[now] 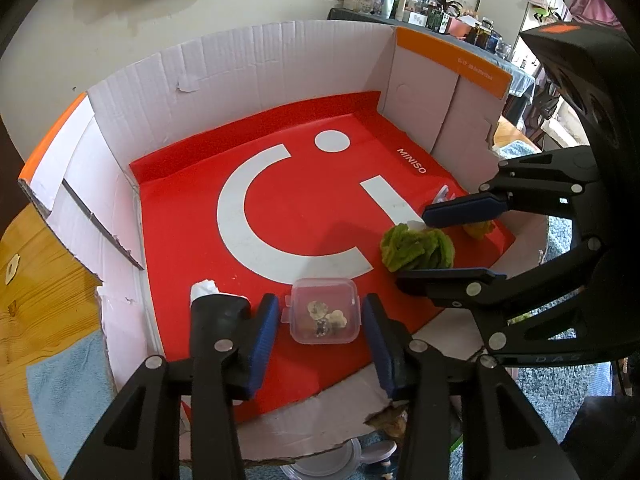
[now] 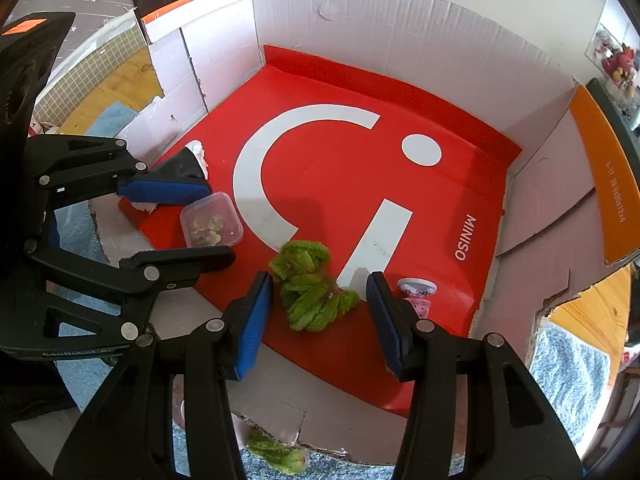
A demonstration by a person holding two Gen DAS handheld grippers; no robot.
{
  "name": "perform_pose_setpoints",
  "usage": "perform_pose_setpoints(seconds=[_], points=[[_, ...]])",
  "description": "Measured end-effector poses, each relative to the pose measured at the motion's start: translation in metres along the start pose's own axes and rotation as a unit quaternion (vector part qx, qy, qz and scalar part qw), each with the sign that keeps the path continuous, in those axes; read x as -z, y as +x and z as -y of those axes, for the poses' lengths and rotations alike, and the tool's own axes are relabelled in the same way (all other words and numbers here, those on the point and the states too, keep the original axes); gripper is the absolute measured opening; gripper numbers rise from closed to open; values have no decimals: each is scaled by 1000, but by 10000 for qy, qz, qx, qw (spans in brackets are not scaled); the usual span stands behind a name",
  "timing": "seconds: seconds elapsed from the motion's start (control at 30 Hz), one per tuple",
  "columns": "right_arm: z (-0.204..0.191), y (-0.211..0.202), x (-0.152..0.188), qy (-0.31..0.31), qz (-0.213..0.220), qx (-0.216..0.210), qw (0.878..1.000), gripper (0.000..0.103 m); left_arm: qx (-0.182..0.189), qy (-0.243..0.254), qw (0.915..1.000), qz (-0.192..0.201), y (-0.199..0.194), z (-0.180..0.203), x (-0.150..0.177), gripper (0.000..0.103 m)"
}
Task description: Organize objects
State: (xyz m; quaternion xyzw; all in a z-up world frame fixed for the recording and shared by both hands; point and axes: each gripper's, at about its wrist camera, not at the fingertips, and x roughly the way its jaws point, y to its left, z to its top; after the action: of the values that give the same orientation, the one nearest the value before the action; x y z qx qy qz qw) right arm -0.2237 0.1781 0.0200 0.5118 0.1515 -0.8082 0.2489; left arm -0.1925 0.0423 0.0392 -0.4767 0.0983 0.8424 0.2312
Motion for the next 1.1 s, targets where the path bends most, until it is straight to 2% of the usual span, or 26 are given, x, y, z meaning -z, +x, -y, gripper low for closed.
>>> perform_pose_setpoints(seconds=[0.1,0.23,0.63,0.83,0.9,1.0,1.1], points=[[0,-1,0,-1,3,-10,10000,47,7,-1,10000,4,0,0,0,46],[-2,-1,0,3,20,15,10000,47,25,-3,10000,52,-5,0,0,55],[-6,-15,-2,-20,100,51,9999,47,3,26,9998,201,-16,13,5,56],[-10,-27,-3,22,277,126,9995,48,-141,-68,9987,479,-37,19,9,56],[-8,-35,-3,82,392,146,9991,48,-231,-107,9977,630,-48,21,11,61],[-9,-49,-1,135,567,177,9981,62,-362,-134,9952,897,-66,24,14,64],[-11,-63,-1,173,764,209,9967,63,-413,-201,9932,1070,-81,26,17,67]])
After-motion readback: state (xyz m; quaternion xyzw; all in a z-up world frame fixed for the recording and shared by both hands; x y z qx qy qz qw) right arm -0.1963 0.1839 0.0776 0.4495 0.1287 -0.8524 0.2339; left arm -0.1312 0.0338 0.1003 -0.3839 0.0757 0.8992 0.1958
